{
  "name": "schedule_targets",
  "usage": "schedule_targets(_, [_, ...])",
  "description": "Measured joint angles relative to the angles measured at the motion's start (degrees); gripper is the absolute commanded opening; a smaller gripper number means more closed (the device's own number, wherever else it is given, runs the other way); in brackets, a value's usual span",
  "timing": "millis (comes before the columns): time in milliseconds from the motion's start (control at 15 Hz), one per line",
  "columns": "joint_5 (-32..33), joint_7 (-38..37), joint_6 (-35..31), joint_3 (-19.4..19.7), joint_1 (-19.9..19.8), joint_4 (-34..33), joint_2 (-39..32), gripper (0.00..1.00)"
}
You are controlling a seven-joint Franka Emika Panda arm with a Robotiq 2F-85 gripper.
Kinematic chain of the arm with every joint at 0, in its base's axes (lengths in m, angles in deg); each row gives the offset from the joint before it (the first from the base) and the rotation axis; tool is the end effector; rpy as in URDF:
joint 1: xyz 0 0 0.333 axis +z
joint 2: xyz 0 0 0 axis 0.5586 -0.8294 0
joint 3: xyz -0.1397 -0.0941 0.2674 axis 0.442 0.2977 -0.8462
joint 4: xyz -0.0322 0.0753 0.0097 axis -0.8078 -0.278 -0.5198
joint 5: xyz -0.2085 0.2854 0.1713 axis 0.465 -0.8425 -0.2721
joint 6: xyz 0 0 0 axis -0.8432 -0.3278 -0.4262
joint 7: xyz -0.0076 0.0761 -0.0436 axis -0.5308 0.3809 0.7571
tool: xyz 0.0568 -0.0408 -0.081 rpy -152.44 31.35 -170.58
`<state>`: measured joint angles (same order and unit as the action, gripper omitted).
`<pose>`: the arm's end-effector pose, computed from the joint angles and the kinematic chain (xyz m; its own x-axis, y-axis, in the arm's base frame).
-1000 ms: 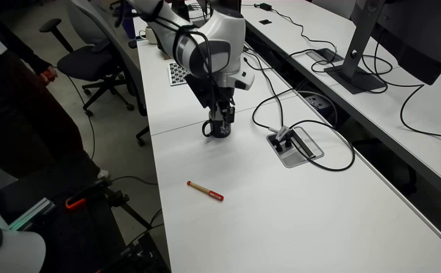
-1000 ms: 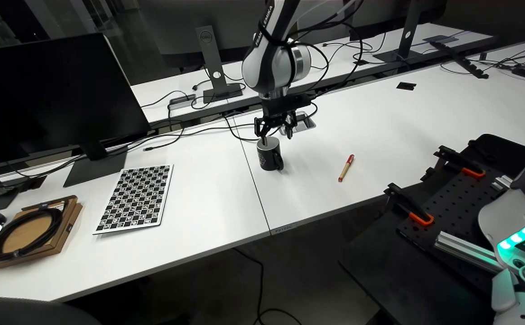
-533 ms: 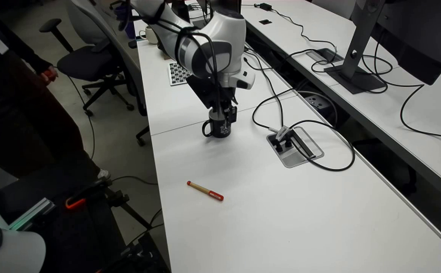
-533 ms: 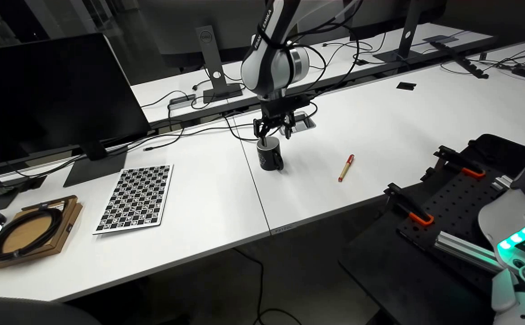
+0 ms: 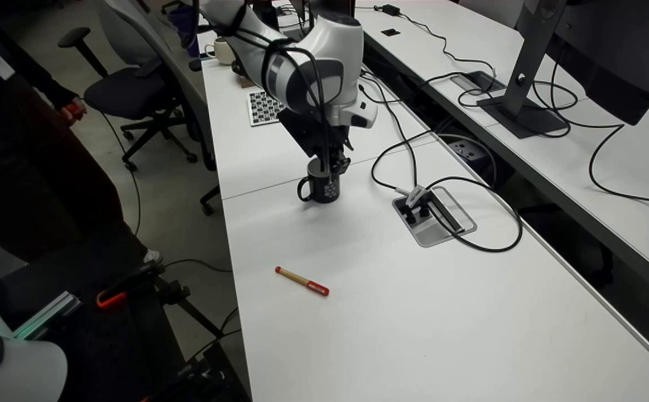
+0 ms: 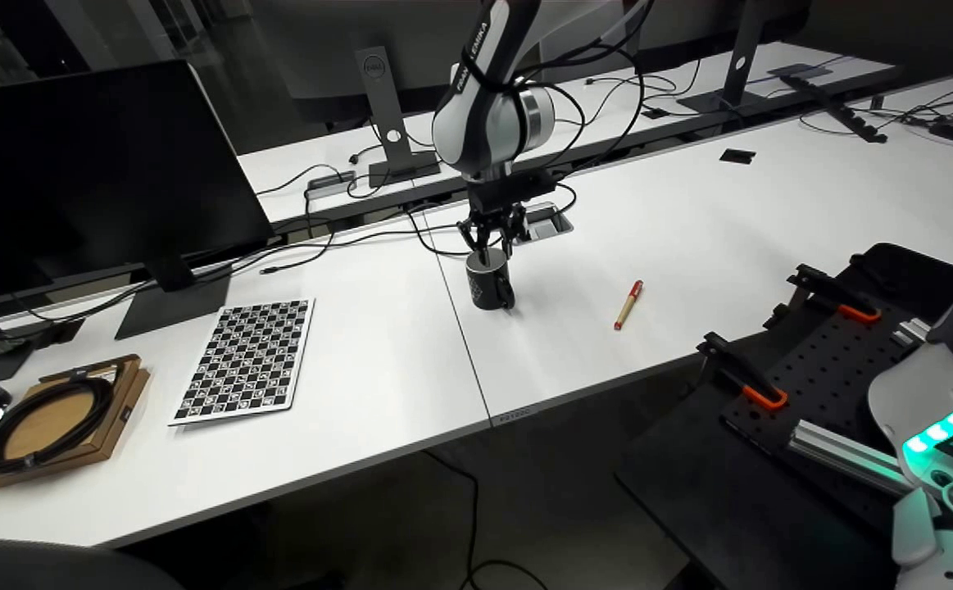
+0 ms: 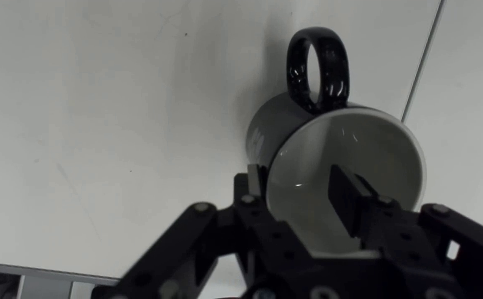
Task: Rotate the black cup on the table clockwise.
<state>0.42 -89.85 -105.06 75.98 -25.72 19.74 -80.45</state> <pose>0.6412 0.1058 0.0919 0.9887 -0.1327 -0.0690 -0.1369 -0.9888 -0.0598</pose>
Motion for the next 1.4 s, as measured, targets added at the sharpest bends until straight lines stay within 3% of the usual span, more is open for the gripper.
schedule_targets(133, [0.15, -0.04, 0.31, 0.22, 0.02, -0.4, -0.18, 0.01])
schedule_targets(200, [0.22, -0.12, 0.5, 0.37, 0.02, -0.55, -0.22, 0.0])
schedule_targets(733, [0.11, -4.38, 0.9, 1.03, 0.21, -0.81, -0.32, 0.02])
schedule_targets(1400, [-4.92, -24.28, -0.33, 3.1, 2.11, 1.91, 0.98, 0.02])
